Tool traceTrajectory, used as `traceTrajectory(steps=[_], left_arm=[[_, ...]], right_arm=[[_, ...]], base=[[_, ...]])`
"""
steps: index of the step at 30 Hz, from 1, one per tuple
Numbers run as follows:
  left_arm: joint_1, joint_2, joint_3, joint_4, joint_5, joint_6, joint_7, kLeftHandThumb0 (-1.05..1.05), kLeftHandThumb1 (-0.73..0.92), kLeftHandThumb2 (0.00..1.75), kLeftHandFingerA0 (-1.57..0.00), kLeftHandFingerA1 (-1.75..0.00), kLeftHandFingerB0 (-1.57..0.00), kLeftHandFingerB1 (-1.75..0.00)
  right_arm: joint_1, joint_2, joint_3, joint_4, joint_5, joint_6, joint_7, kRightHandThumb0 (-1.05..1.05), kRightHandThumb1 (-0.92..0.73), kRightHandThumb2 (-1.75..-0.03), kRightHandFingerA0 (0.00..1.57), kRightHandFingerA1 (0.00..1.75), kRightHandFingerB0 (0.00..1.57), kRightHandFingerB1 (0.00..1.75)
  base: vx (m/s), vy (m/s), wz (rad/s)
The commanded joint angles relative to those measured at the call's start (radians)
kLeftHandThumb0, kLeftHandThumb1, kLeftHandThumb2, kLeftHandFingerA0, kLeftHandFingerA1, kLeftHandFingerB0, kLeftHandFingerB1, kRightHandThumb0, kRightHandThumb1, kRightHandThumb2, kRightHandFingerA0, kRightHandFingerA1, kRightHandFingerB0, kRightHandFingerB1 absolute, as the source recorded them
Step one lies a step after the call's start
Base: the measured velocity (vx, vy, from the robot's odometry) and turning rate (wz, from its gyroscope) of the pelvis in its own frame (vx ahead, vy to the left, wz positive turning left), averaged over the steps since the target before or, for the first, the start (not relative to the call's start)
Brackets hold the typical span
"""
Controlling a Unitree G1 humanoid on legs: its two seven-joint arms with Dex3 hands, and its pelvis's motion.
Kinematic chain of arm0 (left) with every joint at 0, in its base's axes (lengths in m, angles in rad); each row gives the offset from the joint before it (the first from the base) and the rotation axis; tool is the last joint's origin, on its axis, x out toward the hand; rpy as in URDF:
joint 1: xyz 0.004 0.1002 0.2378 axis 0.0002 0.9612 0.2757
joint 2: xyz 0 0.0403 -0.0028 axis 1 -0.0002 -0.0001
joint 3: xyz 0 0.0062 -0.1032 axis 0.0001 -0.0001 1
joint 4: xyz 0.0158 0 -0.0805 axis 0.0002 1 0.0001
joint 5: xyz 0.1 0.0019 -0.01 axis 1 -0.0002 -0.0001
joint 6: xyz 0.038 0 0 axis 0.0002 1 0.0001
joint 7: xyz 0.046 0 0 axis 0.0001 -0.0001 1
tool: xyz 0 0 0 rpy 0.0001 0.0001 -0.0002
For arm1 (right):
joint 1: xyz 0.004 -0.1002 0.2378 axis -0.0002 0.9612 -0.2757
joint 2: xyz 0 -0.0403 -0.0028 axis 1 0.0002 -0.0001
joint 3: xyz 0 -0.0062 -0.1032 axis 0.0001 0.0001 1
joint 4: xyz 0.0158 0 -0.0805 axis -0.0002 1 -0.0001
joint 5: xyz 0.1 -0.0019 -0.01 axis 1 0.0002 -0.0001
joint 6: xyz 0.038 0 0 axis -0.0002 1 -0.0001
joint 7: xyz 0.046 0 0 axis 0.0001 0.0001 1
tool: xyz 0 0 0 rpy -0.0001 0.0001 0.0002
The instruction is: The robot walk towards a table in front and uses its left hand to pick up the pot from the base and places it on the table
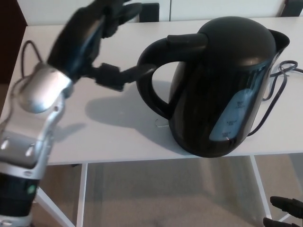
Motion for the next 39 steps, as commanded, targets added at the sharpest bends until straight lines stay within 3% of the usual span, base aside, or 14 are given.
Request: traceTrajectory(steps=[1,3,4,5,18,21,22,23,27,28,31,32,33,39], left_arm=[[-0.04,-0.031,-0.028,0.029,0.12,0.101,0.084,-0.57,0.37,0.73,-0.01,-0.36,-0.12,-0.35],[-0.047,-0.04,-0.033,0.027,0.129,0.121,0.084,-0.72,0.44,0.68,-0.06,-0.32,-0.13,-0.27],[-0.052,-0.042,-0.039,0.026,0.14,0.127,0.086,-0.6,0.39,0.74,-0.09,-0.4,-0.03,-0.35],[-0.058,-0.047,-0.046,0.029,0.152,0.127,0.092,-0.32,0.24,0.84,0.0,-0.49,0.0,-0.48],[-0.049,-0.076,-0.052,0.084,0.203,0.092,0.099,-0.32,0.23,0.83,0.0,-0.49,0.0,-0.48],[-0.05,-0.079,-0.059,0.096,0.214,0.111,0.096,-0.32,0.22,0.83,0.0,-0.49,0.0,-0.48],[-0.047,-0.079,-0.062,0.097,0.22,0.112,0.096,-0.65,0.41,0.7,-0.14,-0.38,-0.1,-0.34],[-0.043,-0.079,-0.066,0.098,0.227,0.111,0.097,-0.67,0.41,0.71,-0.14,-0.38,-0.1,-0.35],[-0.026,-0.094,-0.063,0.117,0.226,0.082,0.101,-0.62,0.4,0.69,-0.16,-0.39,-0.12,-0.35],[-0.023,-0.096,-0.06,0.119,0.221,0.086,0.094,-0.54,0.45,0.54,-0.19,-0.3,-0.15,-0.27],[-0.014,-0.1,-0.058,0.137,0.211,0.075,0.075,-0.54,0.46,0.54,-0.19,-0.29,-0.16,-0.26],[-0.009,-0.098,-0.065,0.147,0.219,0.069,0.074,-0.62,0.4,0.69,-0.14,-0.38,-0.11,-0.35],[-0.004,-0.101,-0.066,0.155,0.218,0.067,0.073,-0.55,0.45,0.54,-0.19,-0.32,-0.16,-0.27],[0.022,-0.118,-0.077,0.195,0.226,0.069,0.076,-0.6,0.4,0.68,-0.19,-0.39,-0.12,-0.35]], right_arm=[[-0.002,0.001,0.013,-0.005,-0.019,-0.019,-0.015,-0.32,-0.47,-0.54,0.45,0.48,0.37,0.43],[-0.002,0.002,0.017,-0.009,-0.021,-0.014,-0.022,-0.31,-0.47,-0.54,0.46,0.48,0.38,0.43],[-0.002,0.002,0.02,-0.009,-0.023,-0.015,-0.024,-0.31,-0.48,-0.54,0.45,0.48,0.37,0.43],[-0.002,0.0,0.024,-0.01,-0.027,-0.019,-0.026,-0.3,-0.49,-0.54,0.43,0.47,0.37,0.43],[-0.001,-0.005,0.043,-0.016,-0.044,-0.024,-0.046,-0.3,-0.48,-0.54,0.43,0.46,0.38,0.43],[-0.008,-0.005,0.037,-0.017,-0.037,-0.019,-0.043,-0.31,-0.47,-0.54,0.41,0.45,0.38,0.42],[-0.008,-0.005,0.039,-0.018,-0.04,-0.02,-0.047,-0.31,-0.47,-0.54,0.43,0.46,0.39,0.43],[-0.007,-0.005,0.04,-0.018,-0.041,-0.023,-0.049,-0.31,-0.47,-0.54,0.44,0.47,0.39,0.43],[-0.01,-0.007,0.04,-0.02,-0.04,-0.028,-0.043,-0.31,-0.47,-0.54,0.45,0.48,0.39,0.44],[-0.012,-0.006,0.038,-0.023,-0.038,-0.026,-0.043,-0.29,-0.47,-0.54,0.45,0.48,0.39,0.44],[-0.018,-0.008,0.037,-0.026,-0.037,-0.018,-0.042,-0.29,-0.48,-0.54,0.42,0.45,0.39,0.43],[-0.017,-0.011,0.041,-0.026,-0.043,-0.025,-0.038,-0.3,-0.48,-0.54,0.42,0.46,0.38,0.43],[-0.017,-0.012,0.043,-0.024,-0.046,-0.028,-0.04,-0.31,-0.48,-0.54,0.43,0.46,0.39,0.43],[-0.011,-0.015,0.048,-0.027,-0.051,-0.037,-0.043,-0.31,-0.48,-0.54,0.45,0.47,0.4,0.43]], base=[[0.0,0.0,0.0],[0.0,0.0,0.0],[0.0,0.0,0.0],[0.0,0.0,0.0],[0.0,0.0,0.0],[0.0,0.0,0.0],[0.0,0.0,0.0],[0.0,0.0,0.0],[0.0,0.0,0.0],[0.0,0.0,0.0],[0.0,0.0,0.0],[0.0,0.0,0.0],[0.0,0.0,0.0],[0.0,0.0,0.0]])
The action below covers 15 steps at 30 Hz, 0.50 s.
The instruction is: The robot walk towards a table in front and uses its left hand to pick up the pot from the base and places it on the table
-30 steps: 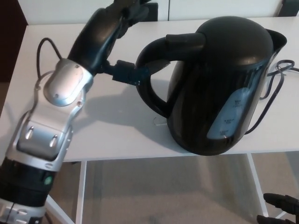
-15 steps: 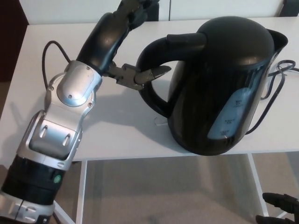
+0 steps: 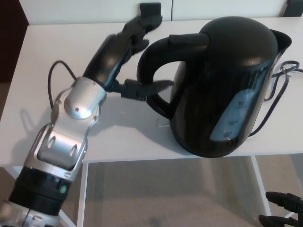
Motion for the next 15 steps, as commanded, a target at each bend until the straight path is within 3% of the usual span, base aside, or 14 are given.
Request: traceTrajectory(steps=[1,9,10,11,12,13,14,15], left_arm=[[0.022,-0.008,-0.012,0.039,0.024,-0.022,0.001,-0.6,0.4,0.68,-0.19,-0.39,-0.12,-0.35],[0.008,-0.067,0.003,0.107,0.002,-0.004,0.021,-0.6,0.41,0.7,-0.28,-0.44,-0.13,-0.36],[0.003,-0.087,0.003,0.121,0.003,0.002,0.033,-0.55,0.51,0.56,-0.56,-0.42,-0.21,-0.29],[-0.018,-0.113,0.012,0.142,-0.005,0.021,0.039,-0.34,0.33,0.86,-0.62,-0.67,-0.08,-0.46],[-0.027,-0.122,0.017,0.15,-0.008,0.028,0.039,-0.34,0.33,0.86,-0.62,-0.67,-0.08,-0.46],[-0.067,-0.132,0.028,0.176,-0.008,0.046,0.045,-0.51,0.53,0.57,-0.76,-0.43,-0.25,-0.31],[-0.084,-0.138,0.034,0.188,-0.007,0.053,0.047,-0.51,0.53,0.57,-0.76,-0.43,-0.25,-0.31],[-0.097,-0.165,0.033,0.192,0.004,0.087,0.071,-0.43,0.63,0.6,-0.86,-0.46,-0.32,-0.32]], right_arm=[[0.001,-0.017,0.003,-0.01,-0.012,-0.018,-0.004,-0.31,-0.49,-0.54,0.43,0.46,0.39,0.43],[0.021,-0.024,0.0,-0.011,-0.013,-0.026,-0.004,-0.32,-0.48,-0.54,0.43,0.46,0.39,0.43],[0.035,-0.027,0.004,-0.014,-0.019,-0.034,-0.004,-0.33,-0.49,-0.54,0.45,0.46,0.4,0.43],[0.039,-0.032,0.01,-0.015,-0.026,-0.04,-0.005,-0.33,-0.5,-0.55,0.45,0.46,0.39,0.43],[0.038,-0.034,0.012,-0.015,-0.027,-0.041,-0.005,-0.33,-0.5,-0.55,0.45,0.46,0.39,0.43],[0.018,-0.036,0.012,-0.013,-0.029,-0.035,-0.008,-0.33,-0.51,-0.55,0.46,0.47,0.39,0.43],[0.009,-0.038,0.013,-0.013,-0.029,-0.033,-0.009,-0.33,-0.51,-0.55,0.46,0.47,0.39,0.43],[0.025,-0.033,0.005,-0.018,-0.019,-0.034,-0.01,-0.31,-0.5,-0.55,0.46,0.47,0.39,0.43]], base=[[0.0,0.0,0.0],[0.0,0.0,0.0],[0.0,0.0,0.0],[0.0,0.0,0.0],[0.0,0.0,0.0],[0.0,0.0,0.0],[0.0,0.0,0.0],[0.0,0.0,0.0]])
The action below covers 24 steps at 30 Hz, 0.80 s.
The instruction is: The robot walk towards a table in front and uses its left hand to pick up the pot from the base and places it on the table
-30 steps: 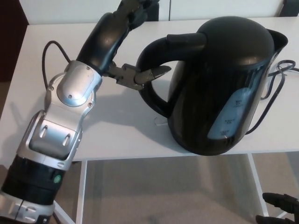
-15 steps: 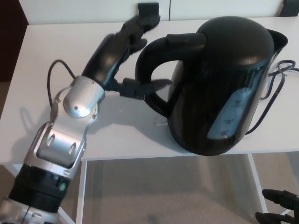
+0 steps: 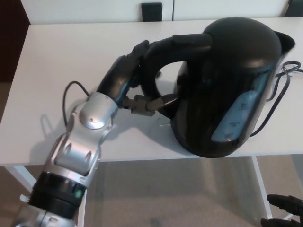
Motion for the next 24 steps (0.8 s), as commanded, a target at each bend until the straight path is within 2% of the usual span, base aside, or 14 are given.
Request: traceTrajectory(steps=[1,2,3,4,5,6,7,8,9,10,11,12,16,24], left_arm=[[-0.087,-0.087,0.025,0.066,0.008,0.07,0.09,-0.29,0.81,0.64,-1.14,-0.54,-0.5,-0.36],[-0.094,-0.101,0.029,0.078,0.011,0.065,0.105,-0.29,0.81,0.64,-1.14,-0.54,-0.5,-0.36],[-0.101,-0.11,0.035,0.081,0.008,0.06,0.113,-0.28,0.83,0.67,-1.27,-0.64,-0.61,-0.39],[-0.125,-0.168,0.073,0.106,-0.012,0.024,0.179,-0.18,0.81,0.65,-1.3,-1.0,-0.87,-0.51],[-0.133,-0.199,0.098,0.118,-0.026,0.005,0.207,-0.15,0.78,0.71,-1.24,-1.11,-0.88,-0.66],[-0.135,-0.212,0.112,0.122,-0.035,-0.003,0.213,-0.15,0.78,0.71,-1.24,-1.11,-0.88,-0.66],[-0.14,-0.25,0.152,0.132,-0.065,-0.008,0.23,-0.11,0.79,0.71,-1.1,-0.91,-0.88,-0.86],[-0.142,-0.266,0.17,0.134,-0.077,-0.011,0.233,-0.12,0.82,0.68,-1.02,-0.84,-0.85,-0.93],[-0.143,-0.28,0.187,0.137,-0.082,-0.015,0.233,-0.14,0.82,0.68,-1.01,-1.22,-0.82,-0.97],[-0.145,-0.29,0.2,0.139,-0.087,-0.018,0.233,-0.14,0.82,0.68,-1.01,-1.22,-0.82,-0.97],[-0.144,-0.294,0.207,0.138,-0.088,-0.018,0.234,-0.16,0.81,0.68,-1.06,-1.4,-0.79,-0.99],[-0.142,-0.296,0.21,0.134,-0.09,-0.013,0.236,-0.18,0.82,0.66,-1.05,-1.41,-0.78,-0.98],[-0.126,-0.294,0.202,0.105,-0.09,0.032,0.251,-0.2,0.83,0.65,-1.15,-1.33,-0.75,-0.97],[-0.074,-0.314,0.235,0.049,-0.167,0.087,0.252,-0.23,0.83,0.64,-1.13,-1.26,-0.74,-0.92]], right_arm=[[0.013,-0.019,-0.005,-0.014,-0.004,-0.021,-0.007,-0.32,-0.52,-0.55,0.44,0.47,0.38,0.42],[0.016,-0.019,-0.005,-0.015,-0.004,-0.022,-0.006,-0.32,-0.52,-0.55,0.44,0.47,0.38,0.42],[0.013,-0.02,-0.003,-0.016,-0.007,-0.021,-0.01,-0.33,-0.53,-0.55,0.45,0.46,0.39,0.42],[0.008,-0.024,0.001,-0.023,-0.014,-0.023,-0.016,-0.37,-0.53,-0.55,0.47,0.47,0.39,0.43],[0.008,-0.025,0.003,-0.027,-0.017,-0.026,-0.018,-0.37,-0.53,-0.56,0.48,0.48,0.39,0.43],[0.009,-0.024,0.004,-0.028,-0.019,-0.028,-0.02,-0.37,-0.53,-0.56,0.48,0.48,0.39,0.43],[0.013,-0.024,0.005,-0.032,-0.021,-0.03,-0.02,-0.37,-0.54,-0.56,0.48,0.48,0.4,0.43],[0.017,-0.025,0.009,-0.036,-0.026,-0.03,-0.023,-0.38,-0.55,-0.56,0.5,0.48,0.4,0.43],[0.019,-0.027,0.015,-0.039,-0.034,-0.03,-0.026,-0.4,-0.56,-0.56,0.51,0.48,0.41,0.42],[0.02,-0.03,0.022,-0.041,-0.043,-0.029,-0.029,-0.4,-0.56,-0.56,0.51,0.48,0.41,0.42],[0.018,-0.032,0.031,-0.042,-0.053,-0.03,-0.036,-0.39,-0.57,-0.56,0.5,0.47,0.42,0.42],[0.017,-0.034,0.039,-0.042,-0.06,-0.033,-0.038,-0.42,-0.41,-0.81,0.46,0.6,0.32,0.52],[0.022,-0.037,0.063,-0.051,-0.075,-0.03,-0.041,-0.39,-0.43,-0.82,0.45,0.59,0.31,0.52],[0.032,-0.032,0.096,-0.072,-0.094,-0.003,-0.048,-0.41,-0.46,-0.84,0.5,0.61,0.34,0.53]], base=[[0.0,0.0,0.0],[0.0,0.0,0.0],[0.0,0.0,0.0],[0.0,0.0,0.0],[0.0,0.0,0.0],[0.0,0.0,0.0],[0.0,0.0,0.0],[0.0,0.0,0.0],[0.0,0.0,0.0],[0.0,0.0,0.0],[0.0,0.0,0.0],[0.0,0.0,0.0],[0.0,0.0,0.0],[0.0,0.0,0.0]])
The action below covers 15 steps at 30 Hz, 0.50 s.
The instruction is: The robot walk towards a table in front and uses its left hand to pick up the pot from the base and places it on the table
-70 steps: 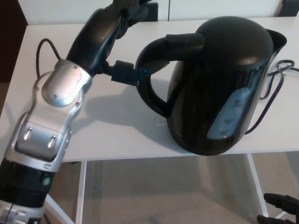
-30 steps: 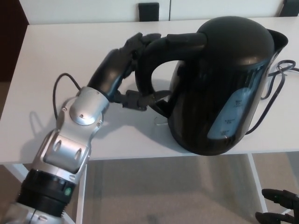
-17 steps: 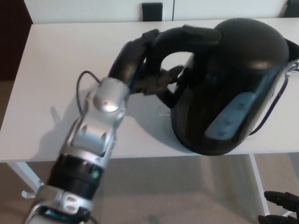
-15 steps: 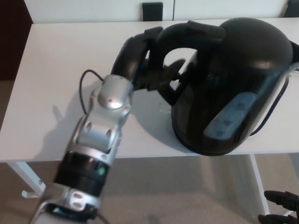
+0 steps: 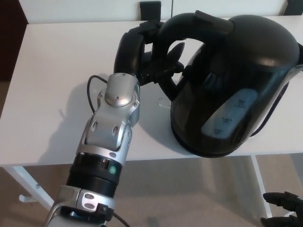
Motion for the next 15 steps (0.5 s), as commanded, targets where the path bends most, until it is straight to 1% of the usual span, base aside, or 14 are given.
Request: traceTrajectory(steps=[1,2,3,4,5,7,8,9,12,14,15], left_arm=[[0.032,-0.091,0.055,-0.044,-0.114,0.047,0.019,-0.21,0.83,0.64,-1.1,-1.27,-0.74,-0.92],[0.036,-0.1,0.068,-0.05,-0.136,0.047,0.017,-0.21,0.83,0.64,-1.1,-1.27,-0.74,-0.92],[0.046,-0.122,0.092,-0.076,-0.173,0.07,0.026,-0.2,0.83,0.64,-1.05,-1.26,-0.75,-0.92],[0.057,-0.139,0.112,-0.101,-0.211,0.091,0.027,-0.2,0.83,0.65,-1.02,-1.3,-0.73,-0.94],[0.064,-0.146,0.123,-0.122,-0.239,0.118,0.023,-0.24,0.81,0.66,-0.95,-1.41,-0.69,-0.96],[0.062,-0.155,0.155,-0.158,-0.3,0.183,0.026,-0.25,0.79,0.66,-0.93,-1.42,-0.71,-0.94],[0.058,-0.162,0.176,-0.169,-0.333,0.201,0.031,-0.23,0.81,0.64,-0.93,-1.41,-0.72,-0.94],[0.056,-0.168,0.192,-0.178,-0.361,0.213,0.034,-0.2,0.79,0.68,-0.92,-1.47,-0.75,-1.01],[0.036,-0.19,0.251,-0.199,-0.452,0.246,0.053,-0.21,0.77,0.64,-0.95,-1.44,-0.79,-1.05],[0.034,-0.196,0.268,-0.224,-0.486,0.274,0.065,-0.24,0.76,0.62,-0.96,-1.45,-0.77,-1.04],[0.019,-0.195,0.282,-0.238,-0.505,0.282,0.078,-0.22,0.76,0.62,-0.97,-1.44,-0.8,-0.97]], right_arm=[[0.009,-0.011,0.016,-0.001,-0.026,0.014,-0.014,-0.42,-0.47,-0.84,0.49,0.61,0.34,0.52],[0.009,-0.012,0.016,-0.001,-0.025,0.016,-0.011,-0.42,-0.47,-0.84,0.49,0.61,0.34,0.52],[0.013,-0.013,0.021,-0.001,-0.03,0.018,-0.016,-0.43,-0.48,-0.85,0.5,0.61,0.35,0.53],[0.02,-0.012,0.024,0.0,-0.034,0.02,-0.019,-0.43,-0.48,-0.86,0.51,0.61,0.34,0.52],[0.024,-0.011,0.027,0.0,-0.036,0.021,-0.02,-0.43,-0.49,-0.85,0.49,0.6,0.34,0.52],[0.023,-0.005,0.029,0.005,-0.037,0.02,-0.021,-0.43,-0.49,-0.85,0.49,0.6,0.34,0.52],[0.02,-0.003,0.03,0.008,-0.038,0.017,-0.021,-0.43,-0.49,-0.85,0.49,0.6,0.35,0.53],[0.018,-0.002,0.031,0.009,-0.039,0.018,-0.02,-0.44,-0.49,-0.86,0.48,0.6,0.34,0.52],[0.015,-0.005,0.036,0.008,-0.047,0.026,-0.019,-0.44,-0.5,-0.87,0.49,0.6,0.33,0.52],[0.029,-0.006,0.039,0.006,-0.05,0.015,-0.021,-0.43,-0.5,-0.87,0.49,0.6,0.33,0.52],[0.027,-0.007,0.039,0.008,-0.05,0.014,-0.021,-0.43,-0.5,-0.87,0.5,0.6,0.34,0.52]], base=[[0.0,0.0,0.0],[0.0,0.0,0.0],[0.0,0.0,0.0],[0.0,0.0,0.0],[0.0,0.0,0.0],[0.0,0.0,0.0],[0.0,0.0,0.0],[0.0,0.0,0.0],[0.0,0.0,0.0],[0.0,0.0,0.0],[0.0,0.0,0.0]])
